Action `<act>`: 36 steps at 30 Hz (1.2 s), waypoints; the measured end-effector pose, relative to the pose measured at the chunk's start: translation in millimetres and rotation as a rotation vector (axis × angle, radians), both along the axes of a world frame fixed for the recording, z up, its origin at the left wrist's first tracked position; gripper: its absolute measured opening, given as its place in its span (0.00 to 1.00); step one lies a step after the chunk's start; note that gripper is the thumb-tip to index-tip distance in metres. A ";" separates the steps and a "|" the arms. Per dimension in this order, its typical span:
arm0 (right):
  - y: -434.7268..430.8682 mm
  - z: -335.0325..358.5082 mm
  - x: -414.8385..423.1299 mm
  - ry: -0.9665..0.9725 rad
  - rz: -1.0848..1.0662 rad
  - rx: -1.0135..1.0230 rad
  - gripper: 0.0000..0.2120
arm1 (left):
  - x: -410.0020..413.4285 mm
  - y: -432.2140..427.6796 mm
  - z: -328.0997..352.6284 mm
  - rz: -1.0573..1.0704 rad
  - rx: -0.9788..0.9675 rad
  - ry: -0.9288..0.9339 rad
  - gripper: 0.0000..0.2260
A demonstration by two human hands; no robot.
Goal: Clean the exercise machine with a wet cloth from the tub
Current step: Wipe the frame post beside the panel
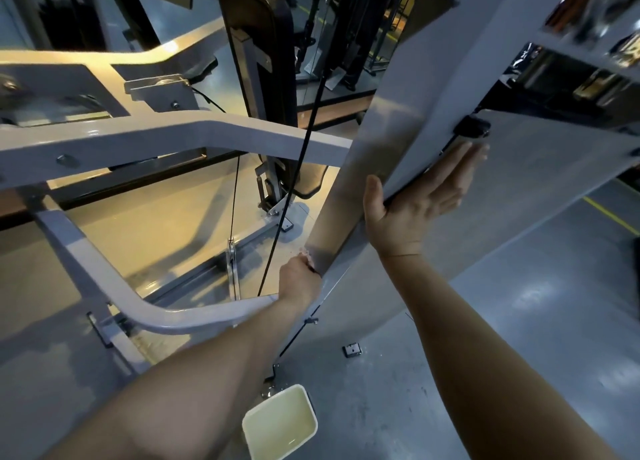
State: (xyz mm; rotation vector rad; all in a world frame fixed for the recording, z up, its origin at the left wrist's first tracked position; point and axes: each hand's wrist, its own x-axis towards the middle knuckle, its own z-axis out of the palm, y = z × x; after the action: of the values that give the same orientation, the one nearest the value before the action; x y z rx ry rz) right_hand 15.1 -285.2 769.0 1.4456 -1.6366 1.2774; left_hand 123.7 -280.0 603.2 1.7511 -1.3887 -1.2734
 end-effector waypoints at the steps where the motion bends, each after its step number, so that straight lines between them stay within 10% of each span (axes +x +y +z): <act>1: -0.4 -0.4 -0.5 0.004 -0.002 0.004 0.50 | -1.2 4.4 9.5 0.019 -0.028 0.056 0.08; 7: 9.0 7.5 2.5 -0.005 -0.015 0.039 0.48 | 17.2 61.0 45.3 -0.185 -0.203 0.052 0.08; 16: 83.5 -40.5 7.1 -0.118 0.237 0.437 0.36 | 73.7 96.8 33.9 -0.228 0.059 -0.044 0.09; 24: 152.8 -122.7 17.6 -0.457 0.449 1.012 0.14 | 83.0 91.3 36.8 -0.096 0.196 0.423 0.12; 36: 129.7 -69.4 70.0 -0.470 0.345 0.656 0.12 | 113.3 44.2 83.2 -0.355 0.224 0.669 0.12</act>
State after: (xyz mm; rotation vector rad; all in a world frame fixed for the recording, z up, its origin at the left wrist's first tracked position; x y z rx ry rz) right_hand 85.0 -155.5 699.7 1.9852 -2.3491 1.4125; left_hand 237.0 -235.8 686.4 1.0471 -1.2042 -2.0343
